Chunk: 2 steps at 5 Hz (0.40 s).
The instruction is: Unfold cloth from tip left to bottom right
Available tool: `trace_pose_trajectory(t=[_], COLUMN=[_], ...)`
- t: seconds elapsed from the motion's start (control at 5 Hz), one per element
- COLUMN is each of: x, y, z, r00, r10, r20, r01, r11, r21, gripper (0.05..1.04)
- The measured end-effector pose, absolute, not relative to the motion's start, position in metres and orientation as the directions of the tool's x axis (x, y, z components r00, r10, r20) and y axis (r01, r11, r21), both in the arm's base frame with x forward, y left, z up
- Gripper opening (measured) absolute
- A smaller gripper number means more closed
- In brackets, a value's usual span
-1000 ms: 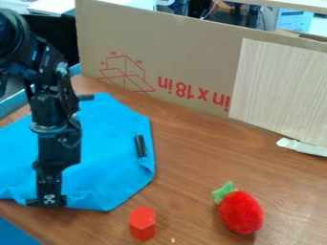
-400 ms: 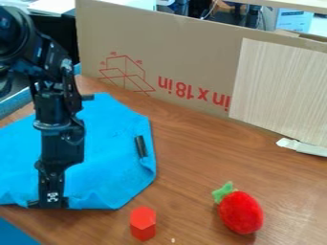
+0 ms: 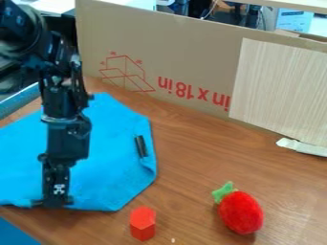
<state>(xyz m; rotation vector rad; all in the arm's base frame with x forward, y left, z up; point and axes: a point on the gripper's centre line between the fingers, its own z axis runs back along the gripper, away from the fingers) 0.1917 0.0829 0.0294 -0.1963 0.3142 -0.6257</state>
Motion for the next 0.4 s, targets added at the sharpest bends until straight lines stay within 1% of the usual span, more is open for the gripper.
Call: trace_pose_trajectory(t=[0.2, 0.4], x=[0.1909, 0.1941], y=[0.0812, 0.0851], z=[0.0302, 0.0364], r00=[0.758, 0.762], r10=[-0.613, -0.613], r20=[-0.223, -0.207], r01=[0.549, 0.544], r11=[0.784, 0.781], r21=[-0.29, -0.307], gripper=[0.784, 0.998])
